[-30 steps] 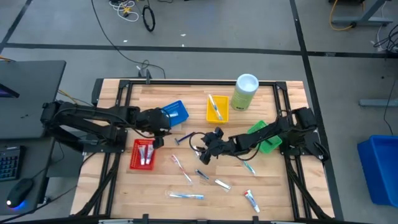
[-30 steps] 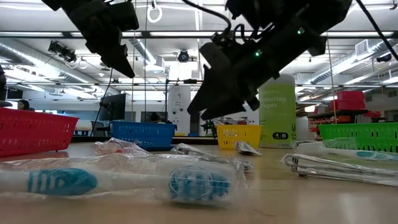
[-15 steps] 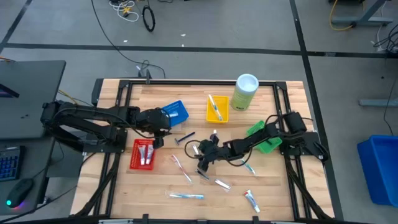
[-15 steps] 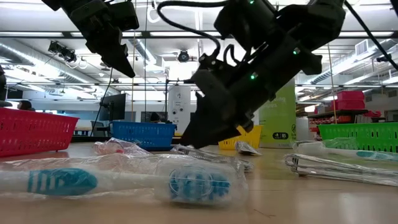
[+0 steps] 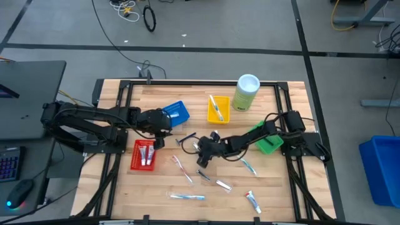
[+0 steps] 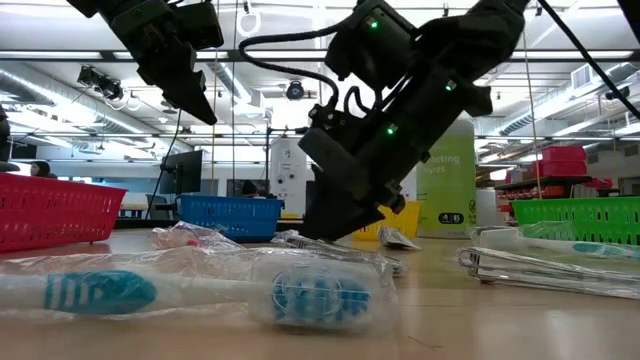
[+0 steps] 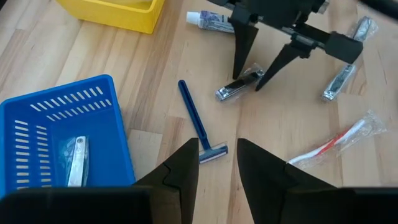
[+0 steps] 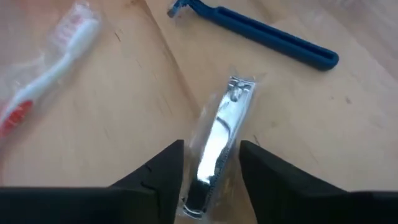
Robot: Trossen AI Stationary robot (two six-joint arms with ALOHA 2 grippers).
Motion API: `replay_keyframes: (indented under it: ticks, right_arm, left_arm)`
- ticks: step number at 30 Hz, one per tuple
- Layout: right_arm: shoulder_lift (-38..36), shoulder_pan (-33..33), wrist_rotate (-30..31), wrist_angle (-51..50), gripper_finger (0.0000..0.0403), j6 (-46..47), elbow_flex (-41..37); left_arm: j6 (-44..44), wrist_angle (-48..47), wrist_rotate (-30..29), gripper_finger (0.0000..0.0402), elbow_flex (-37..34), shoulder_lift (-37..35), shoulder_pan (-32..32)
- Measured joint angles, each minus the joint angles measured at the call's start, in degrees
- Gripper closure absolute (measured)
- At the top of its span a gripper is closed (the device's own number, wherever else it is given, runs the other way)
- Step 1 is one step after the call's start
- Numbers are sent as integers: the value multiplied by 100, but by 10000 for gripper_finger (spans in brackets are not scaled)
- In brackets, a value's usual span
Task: Pick & Place Travel size toiletries
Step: Put the silver nail cutter into the blue basket
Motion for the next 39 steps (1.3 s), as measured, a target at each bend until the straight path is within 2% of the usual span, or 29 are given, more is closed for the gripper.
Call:
replay_keyframes:
  ticks: [6,11,13,22,27,32,39]
  right_arm:
    - [-11,-175,50,-796,309,-518,242]
    - [-37,-368,-802,-746,351,-922,266]
    - [-52,-405,-981,-716,353,-1011,266]
    - [-538,-316,-716,-724,350,-1589,243]
    - [-664,-301,-960,-612,350,-2084,240]
    - [-697,-293,-938,-333,350,-2089,245]
    - [-705,-297,-901,40,350,-2235,244]
  left_arm:
    - [-1,1,0,286,0,0,0]
    - [28,2,-2,286,0,0,0]
    - [129,4,-24,284,0,0,-4]
    - [1137,574,-106,244,-225,540,-108]
    - [1616,1638,-42,217,-219,1097,-267]
    - [1567,2323,354,200,-208,1655,-289]
    - [1503,2696,411,201,-209,2205,-295]
